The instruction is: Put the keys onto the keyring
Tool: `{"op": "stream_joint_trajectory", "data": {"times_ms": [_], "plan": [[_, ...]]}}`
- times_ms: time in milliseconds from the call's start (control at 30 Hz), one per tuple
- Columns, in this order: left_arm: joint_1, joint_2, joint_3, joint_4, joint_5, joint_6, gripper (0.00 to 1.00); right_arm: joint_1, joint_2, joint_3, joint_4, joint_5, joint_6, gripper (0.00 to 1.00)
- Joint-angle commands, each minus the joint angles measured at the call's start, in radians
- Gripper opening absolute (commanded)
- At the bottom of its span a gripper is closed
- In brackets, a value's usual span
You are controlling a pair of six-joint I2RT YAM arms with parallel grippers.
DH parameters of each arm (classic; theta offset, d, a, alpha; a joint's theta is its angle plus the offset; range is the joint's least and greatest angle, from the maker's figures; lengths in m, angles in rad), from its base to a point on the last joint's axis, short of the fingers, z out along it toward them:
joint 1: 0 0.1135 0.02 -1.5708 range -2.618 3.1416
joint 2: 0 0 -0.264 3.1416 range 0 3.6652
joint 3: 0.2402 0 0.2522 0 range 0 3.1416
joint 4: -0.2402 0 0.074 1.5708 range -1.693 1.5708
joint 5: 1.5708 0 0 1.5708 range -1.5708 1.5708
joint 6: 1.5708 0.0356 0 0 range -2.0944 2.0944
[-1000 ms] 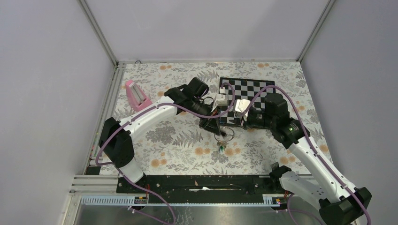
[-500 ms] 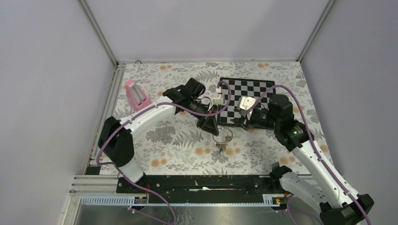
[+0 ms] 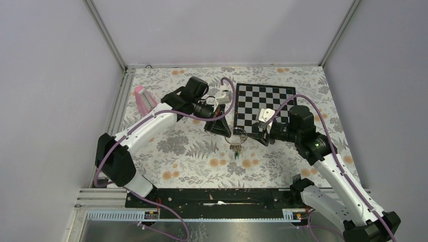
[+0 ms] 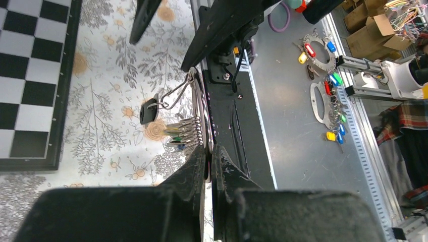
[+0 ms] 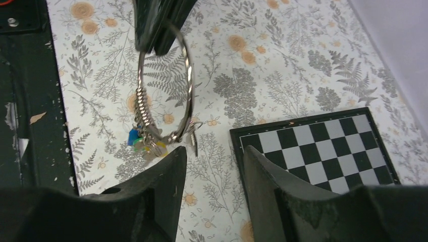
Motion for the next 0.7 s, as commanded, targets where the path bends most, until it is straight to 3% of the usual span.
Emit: {"op": "stream_joint_trajectory", "data": {"times_ms": [0, 267, 500, 667], "plan": [[0.029, -0.091, -0.034, 0.146, 0.098, -0.046, 0.00, -0.009, 0.003, 0.003, 0.006, -0.102, 0.025, 0.52], [0.082, -0.210, -0.249, 0.680, 0.056, -0.409, 0.00, -0.043, 0.065, 0.020, 0.048, -0.229, 0.130, 0.49], [0.086, -0.222, -0.323, 0.858, 0.039, -0.559, 0.00, -0.077, 0.164, 0.012, 0.223, -0.433, 0.322, 0.48], [0.087, -0.222, -0.352, 0.918, 0.041, -0.595, 0.00, -0.092, 0.205, -0.002, 0.329, -0.451, 0.408, 0.47]]}}
